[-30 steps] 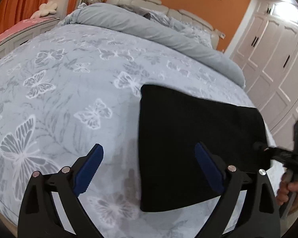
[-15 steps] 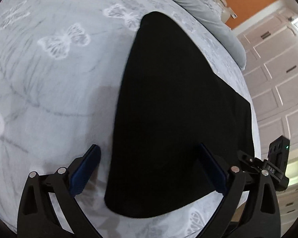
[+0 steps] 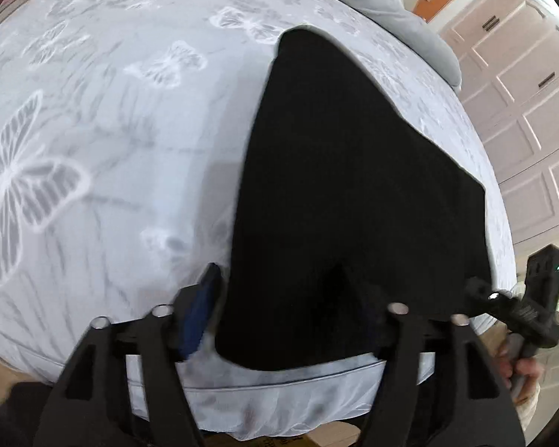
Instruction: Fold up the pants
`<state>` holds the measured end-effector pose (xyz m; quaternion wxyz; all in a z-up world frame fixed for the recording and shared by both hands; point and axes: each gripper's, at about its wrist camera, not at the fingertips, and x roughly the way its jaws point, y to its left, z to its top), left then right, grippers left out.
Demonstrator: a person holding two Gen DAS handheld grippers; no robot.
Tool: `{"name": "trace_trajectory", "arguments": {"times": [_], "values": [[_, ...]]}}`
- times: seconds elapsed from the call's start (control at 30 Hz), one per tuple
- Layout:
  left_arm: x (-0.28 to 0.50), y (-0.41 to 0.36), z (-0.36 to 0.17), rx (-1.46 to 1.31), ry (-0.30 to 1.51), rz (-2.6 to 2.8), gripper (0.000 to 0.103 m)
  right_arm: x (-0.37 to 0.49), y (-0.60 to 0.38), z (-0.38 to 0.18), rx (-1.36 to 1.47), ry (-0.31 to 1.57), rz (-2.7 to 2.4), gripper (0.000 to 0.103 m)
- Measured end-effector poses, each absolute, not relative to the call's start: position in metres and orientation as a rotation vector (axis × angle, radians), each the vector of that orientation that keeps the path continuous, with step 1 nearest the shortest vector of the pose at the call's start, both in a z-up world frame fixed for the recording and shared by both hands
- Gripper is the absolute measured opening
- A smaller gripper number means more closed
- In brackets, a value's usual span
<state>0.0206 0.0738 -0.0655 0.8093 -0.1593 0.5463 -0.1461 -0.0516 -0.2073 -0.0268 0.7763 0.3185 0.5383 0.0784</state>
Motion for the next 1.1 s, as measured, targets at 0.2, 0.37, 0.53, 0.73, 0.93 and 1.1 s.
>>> {"name": "trace_trajectory", "arguments": {"times": [0.2,0.37,0.53,0.73,0.93,1.1], "values": [[0.016,0.077,0.013,-0.278,0.882,-0.211,0.09,-0.021,-0.206,0.04,0.437,0.93,0.044,0.082],[0.057,0.042,0.018,-0.221,0.892,-0.213,0.09,0.045,-0.193,0.002,0.362,1.052,0.031,0.062],[0.089,0.014,-0.035,-0.087,0.977,-0.126,0.09,0.038,-0.203,0.015,0.36,0.973,0.092,0.008],[0.1,0.016,-0.057,-0.136,1.026,-0.113,0.093,0.056,-0.217,-0.016,0.38,1.089,0.035,0.015],[0.084,0.032,-0.033,-0.227,0.964,-0.147,0.092,0.02,-0.19,0.054,0.344,0.774,0.095,0.022],[0.096,0.034,-0.04,-0.148,0.972,-0.037,0.096,0.061,-0.14,0.004,0.294,0.994,0.159,0.021]]}}
